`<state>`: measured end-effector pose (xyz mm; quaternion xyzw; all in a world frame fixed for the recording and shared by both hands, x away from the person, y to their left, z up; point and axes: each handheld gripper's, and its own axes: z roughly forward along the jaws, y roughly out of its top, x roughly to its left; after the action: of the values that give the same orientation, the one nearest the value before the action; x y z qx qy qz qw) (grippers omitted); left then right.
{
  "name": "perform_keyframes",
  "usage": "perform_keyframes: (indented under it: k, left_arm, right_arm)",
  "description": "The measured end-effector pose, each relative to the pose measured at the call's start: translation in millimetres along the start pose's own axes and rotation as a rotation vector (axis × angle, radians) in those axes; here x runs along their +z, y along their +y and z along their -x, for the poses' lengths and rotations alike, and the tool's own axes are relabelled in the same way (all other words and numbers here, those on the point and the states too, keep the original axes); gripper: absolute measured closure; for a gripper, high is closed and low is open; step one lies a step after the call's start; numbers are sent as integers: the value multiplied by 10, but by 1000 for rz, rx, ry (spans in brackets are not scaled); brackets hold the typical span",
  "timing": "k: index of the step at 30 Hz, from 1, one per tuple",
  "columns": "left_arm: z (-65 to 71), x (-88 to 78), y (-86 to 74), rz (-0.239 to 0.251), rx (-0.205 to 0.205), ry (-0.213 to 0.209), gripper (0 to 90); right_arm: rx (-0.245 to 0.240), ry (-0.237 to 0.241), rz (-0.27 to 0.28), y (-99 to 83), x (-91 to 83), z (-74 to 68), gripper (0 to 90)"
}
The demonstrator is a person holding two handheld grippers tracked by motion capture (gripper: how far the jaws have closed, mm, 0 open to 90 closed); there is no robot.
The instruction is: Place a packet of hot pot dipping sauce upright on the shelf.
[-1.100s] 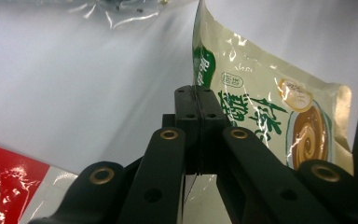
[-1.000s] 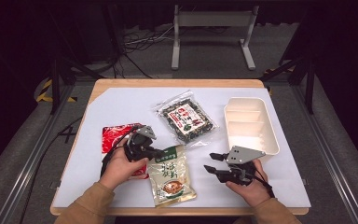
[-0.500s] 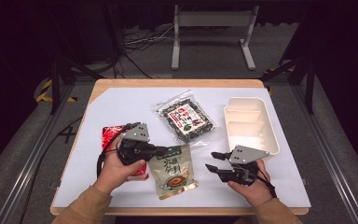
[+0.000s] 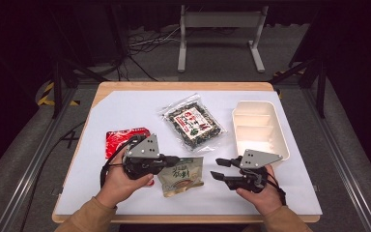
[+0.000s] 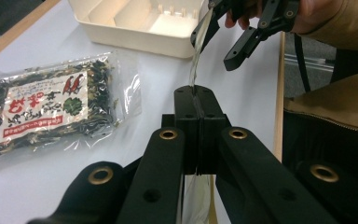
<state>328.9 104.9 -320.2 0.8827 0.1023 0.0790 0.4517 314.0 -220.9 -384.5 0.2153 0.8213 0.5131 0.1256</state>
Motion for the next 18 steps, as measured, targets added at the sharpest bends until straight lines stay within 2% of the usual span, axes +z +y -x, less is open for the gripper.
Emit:
perform_keyframes:
  k: [4, 8, 13, 18]
  left_arm:
    - [18, -9, 18, -4, 13, 5, 898]
    - [51, -40, 48, 2, 30, 22, 899]
    - [63, -89, 62, 27, 27, 26, 899]
    - [77, -116, 69, 39, 37, 30, 898]
  right_arm:
    - [2, 12, 15, 27, 12, 6, 526]
    - [-27, 38, 5, 127, 104, -34, 500]
    - [-60, 79, -5, 225, 223, -93, 484]
    - [-78, 91, -18, 287, 333, -127, 473]
